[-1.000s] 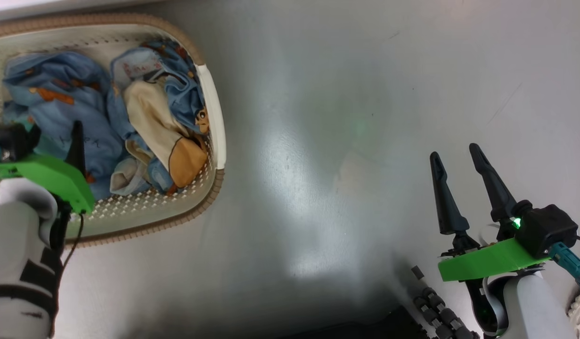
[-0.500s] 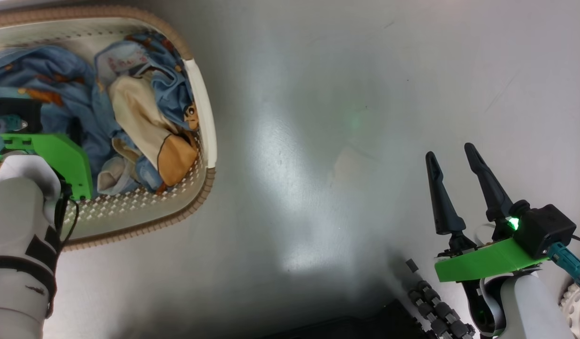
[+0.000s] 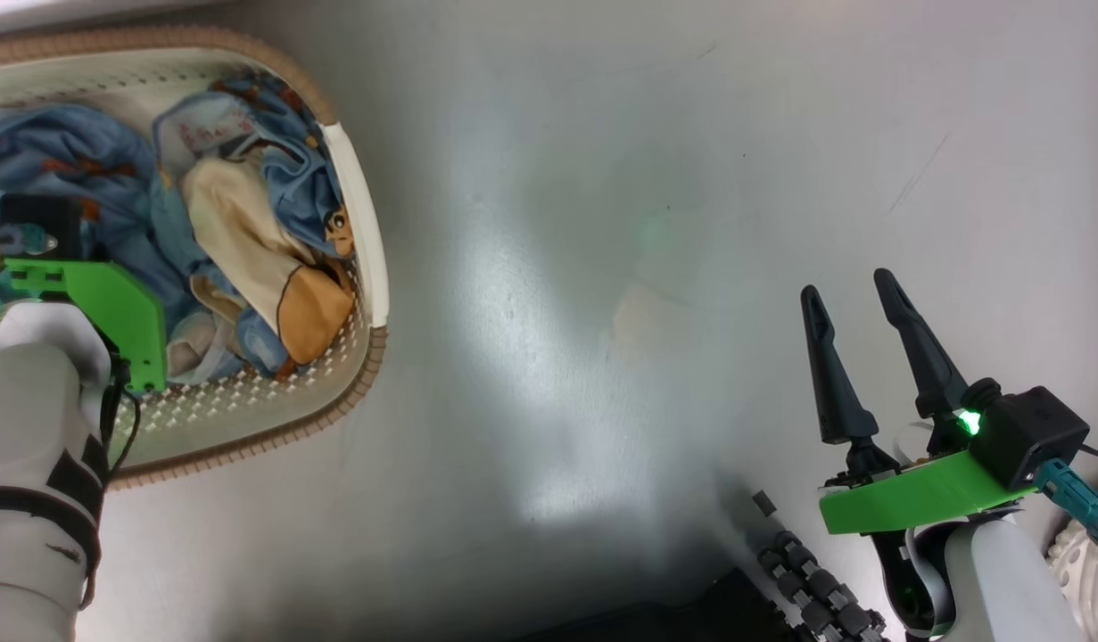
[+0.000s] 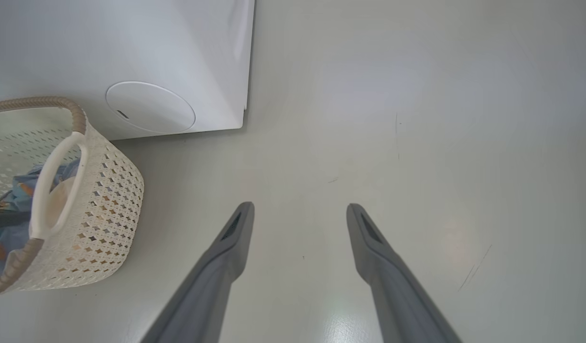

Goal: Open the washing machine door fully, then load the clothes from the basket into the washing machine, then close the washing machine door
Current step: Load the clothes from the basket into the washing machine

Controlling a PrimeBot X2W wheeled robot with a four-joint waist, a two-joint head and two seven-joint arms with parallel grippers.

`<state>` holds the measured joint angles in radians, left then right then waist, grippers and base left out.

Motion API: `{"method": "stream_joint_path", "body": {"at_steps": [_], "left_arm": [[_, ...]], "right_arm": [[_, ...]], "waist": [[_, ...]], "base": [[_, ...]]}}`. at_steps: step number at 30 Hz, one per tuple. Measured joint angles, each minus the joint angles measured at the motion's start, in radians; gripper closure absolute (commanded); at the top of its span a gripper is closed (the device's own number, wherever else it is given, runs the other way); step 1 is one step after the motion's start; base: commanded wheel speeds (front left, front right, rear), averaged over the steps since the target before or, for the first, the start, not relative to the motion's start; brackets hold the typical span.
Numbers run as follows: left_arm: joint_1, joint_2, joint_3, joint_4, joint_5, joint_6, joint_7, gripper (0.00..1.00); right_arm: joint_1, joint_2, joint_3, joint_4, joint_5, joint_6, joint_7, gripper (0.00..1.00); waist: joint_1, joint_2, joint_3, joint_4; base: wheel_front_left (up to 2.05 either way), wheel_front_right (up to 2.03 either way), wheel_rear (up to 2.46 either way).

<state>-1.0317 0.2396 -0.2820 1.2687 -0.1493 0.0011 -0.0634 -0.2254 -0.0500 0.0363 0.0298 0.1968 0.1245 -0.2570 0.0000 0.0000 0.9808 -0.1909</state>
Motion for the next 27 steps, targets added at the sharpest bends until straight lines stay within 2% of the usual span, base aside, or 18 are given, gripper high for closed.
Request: {"method": "stream_joint_path", "body": {"at_steps": [5, 12, 16, 21, 27], "left_arm": [[0.008, -0.003, 0.007, 0.002, -0.022, -0.014, -0.062, 1.0], [0.055, -0.017, 0.026, -0.007, -0.07, -0.059, -0.158, 1.0], [0.08, -0.033, 0.031, -0.04, -0.078, -0.063, -0.181, 1.0], [0.153, -0.047, 0.034, -0.121, -0.09, -0.073, -0.185, 1.0], [0.264, -0.067, 0.058, -0.268, -0.105, -0.061, -0.188, 1.0]], "right_arm": [[-0.001, 0.0, -0.007, 0.0, 0.0, 0.0, 0.0, 0.0], [-0.016, 0.0, -0.028, 0.006, -0.011, 0.0, 0.0, 0.0], [-0.024, 0.0, -0.044, 0.013, -0.019, 0.0, 0.0, 0.0], [-0.024, 0.0, -0.049, 0.025, -0.029, 0.0, 0.0, 0.0], [-0.019, 0.0, -0.058, 0.047, -0.036, 0.0, 0.0, 0.0]], "waist": [[0.0, 0.0, -0.031, 0.004], [0.0, 0.0, -0.102, 0.021], [0.0, 0.0, -0.148, 0.037], [0.0, 0.0, -0.211, 0.06], [0.0, 0.0, -0.289, 0.088]], "base": [[0.0, 0.0, 0.0], [0.0, 0.0, 0.0], [0.0, 0.0, 0.0], [0.0, 0.0, 0.0], [0.0, 0.0, 0.0]]}}
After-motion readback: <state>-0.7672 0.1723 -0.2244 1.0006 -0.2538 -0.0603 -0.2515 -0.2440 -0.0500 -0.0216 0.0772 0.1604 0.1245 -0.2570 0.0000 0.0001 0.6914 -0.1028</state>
